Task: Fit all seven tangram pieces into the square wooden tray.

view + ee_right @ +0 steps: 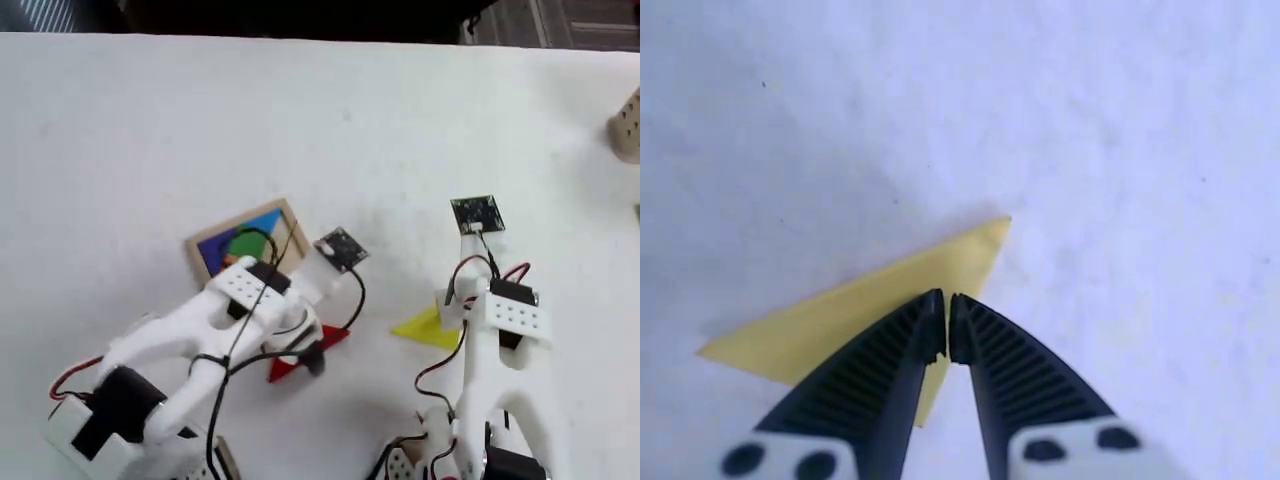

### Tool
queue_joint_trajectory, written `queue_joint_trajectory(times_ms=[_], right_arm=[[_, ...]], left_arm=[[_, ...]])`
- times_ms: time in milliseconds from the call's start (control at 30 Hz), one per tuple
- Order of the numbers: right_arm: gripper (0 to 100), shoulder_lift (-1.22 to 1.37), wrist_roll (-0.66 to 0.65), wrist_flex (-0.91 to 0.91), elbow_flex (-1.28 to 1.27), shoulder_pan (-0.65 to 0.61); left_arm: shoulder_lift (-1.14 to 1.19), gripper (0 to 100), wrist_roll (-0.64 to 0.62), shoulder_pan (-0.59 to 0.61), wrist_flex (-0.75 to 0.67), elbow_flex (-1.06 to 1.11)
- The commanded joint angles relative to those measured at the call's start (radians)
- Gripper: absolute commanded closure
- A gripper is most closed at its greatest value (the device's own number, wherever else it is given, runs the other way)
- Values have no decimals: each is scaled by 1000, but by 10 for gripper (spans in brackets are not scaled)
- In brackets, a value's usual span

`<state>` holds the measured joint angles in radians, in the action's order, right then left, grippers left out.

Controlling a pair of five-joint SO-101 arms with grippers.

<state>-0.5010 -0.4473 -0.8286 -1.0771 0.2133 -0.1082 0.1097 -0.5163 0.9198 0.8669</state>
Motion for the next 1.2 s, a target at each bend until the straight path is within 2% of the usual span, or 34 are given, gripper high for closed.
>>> queue_joint_trajectory(times_ms=[0,233,400,533,733,967,1100,1167], right_arm=[[979,-16,-21,8,3,-8],[979,-16,-21,8,3,-8],[979,-15,-21,8,3,-8],[979,-18,-29,12,-14,-45],[979,-22,-77,8,-28,-44],[979,-22,-78,5,-29,-44],[978,-16,-69,-13,-31,-48],[978,-18,-69,-24,-31,-48]], left_arm=[[-59,646,77,-25,0,20],[-349,646,201,-48,-92,230],[-476,646,210,-54,-135,299],[-483,646,204,-54,-143,296],[-481,646,204,-54,-219,336],[-481,645,213,-58,-226,348],[-481,645,305,-62,-222,350],[-481,644,310,-62,-226,350]])
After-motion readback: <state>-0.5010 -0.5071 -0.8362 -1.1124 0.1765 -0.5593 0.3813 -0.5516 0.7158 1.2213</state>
